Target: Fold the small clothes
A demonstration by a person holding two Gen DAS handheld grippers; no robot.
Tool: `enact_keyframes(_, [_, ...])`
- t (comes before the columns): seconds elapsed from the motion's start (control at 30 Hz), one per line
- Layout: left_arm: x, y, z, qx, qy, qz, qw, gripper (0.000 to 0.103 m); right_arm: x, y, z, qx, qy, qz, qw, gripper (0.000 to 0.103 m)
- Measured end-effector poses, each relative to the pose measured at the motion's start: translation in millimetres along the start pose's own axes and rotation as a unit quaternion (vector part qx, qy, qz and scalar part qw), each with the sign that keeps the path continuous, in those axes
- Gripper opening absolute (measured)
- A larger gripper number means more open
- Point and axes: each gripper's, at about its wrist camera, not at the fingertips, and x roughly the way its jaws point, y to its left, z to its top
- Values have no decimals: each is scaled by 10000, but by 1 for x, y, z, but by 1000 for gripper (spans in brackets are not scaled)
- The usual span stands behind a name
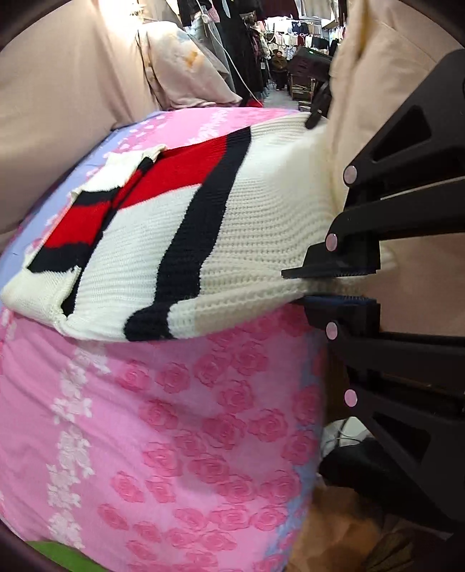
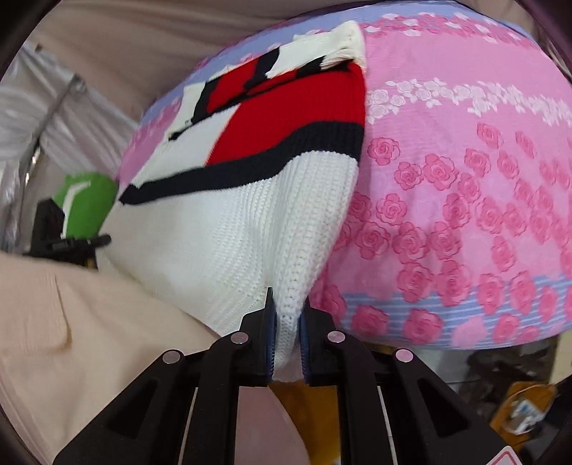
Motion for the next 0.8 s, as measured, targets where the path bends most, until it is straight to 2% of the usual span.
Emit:
enact_keyframes(0.13, [16,7,9,-328,127,-95,9993,7,7,-6,16,-51,187,-73,9998,10])
enact_keyframes(0.3, [0,-2,28,-346,-47,-173,9992,7,6,-2,27,53,44,216,9997,10])
enact_keyframes(0.4, [-17,-8,52,-371,-367,-297,9982,7,-5,-5,37,315,-199,386,9986,10])
enact_keyframes(0.5, [-28,-27,85,-124,-719,-381,9966,7,-21,-13,61,557,-698,610,9941,10])
enact_keyframes(0.63, [-27,-49,154,181,-1160,-427,9922,7,-31,-31,126,893,-1469,964,9804,10])
enact_keyframes(0.7, [-20,-58,201,308,-1446,-248,9887,7,-30,-41,167,1082,-1810,1086,9715,10])
enact_keyframes(0.8, [-2,-53,255,39,-1745,96,9846,12,-10,-57,239,1425,-2032,1250,9606,13])
